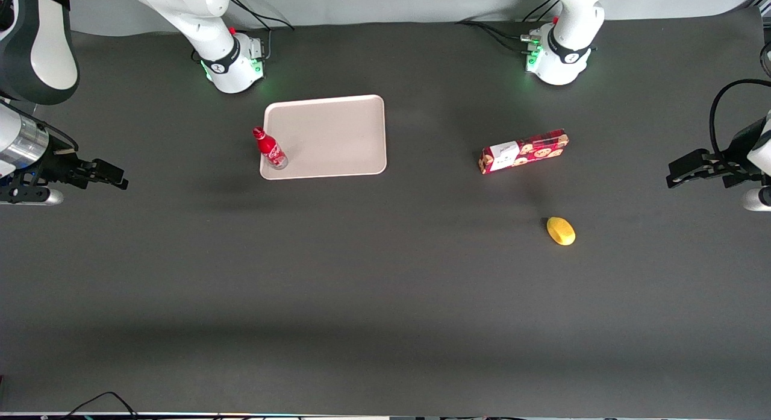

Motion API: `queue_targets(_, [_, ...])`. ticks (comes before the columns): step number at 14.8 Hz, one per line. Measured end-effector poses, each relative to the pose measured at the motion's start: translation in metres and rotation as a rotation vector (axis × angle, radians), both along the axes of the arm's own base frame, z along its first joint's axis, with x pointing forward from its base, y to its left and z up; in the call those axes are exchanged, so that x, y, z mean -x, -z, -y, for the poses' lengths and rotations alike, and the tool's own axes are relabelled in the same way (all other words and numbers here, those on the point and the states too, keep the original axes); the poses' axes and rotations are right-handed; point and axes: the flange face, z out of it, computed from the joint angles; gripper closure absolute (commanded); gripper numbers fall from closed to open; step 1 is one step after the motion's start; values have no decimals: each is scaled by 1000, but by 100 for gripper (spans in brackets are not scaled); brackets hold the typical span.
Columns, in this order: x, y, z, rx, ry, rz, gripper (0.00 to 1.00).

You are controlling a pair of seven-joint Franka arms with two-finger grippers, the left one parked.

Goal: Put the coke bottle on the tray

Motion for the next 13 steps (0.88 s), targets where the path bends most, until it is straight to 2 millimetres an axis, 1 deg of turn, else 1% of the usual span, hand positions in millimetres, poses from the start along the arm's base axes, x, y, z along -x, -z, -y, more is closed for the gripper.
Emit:
queue_targets(2, [-7,1,-4,-5,-9,1,0])
queue_targets(4, [-12,-1,-13,-30,-7,9,0])
queue_targets(8, [-18,-14,-17,-55,22,36,0])
queue_targets(9, [-21,-23,-20,-53,21,54,0])
queue_targets(10, [-25,-36,-22,-50,18,81,0])
queue_targets(12, [-30,-70,-22,-47,12,111,0])
queue_targets(13, [-31,-87,-25,-47,3,113,0])
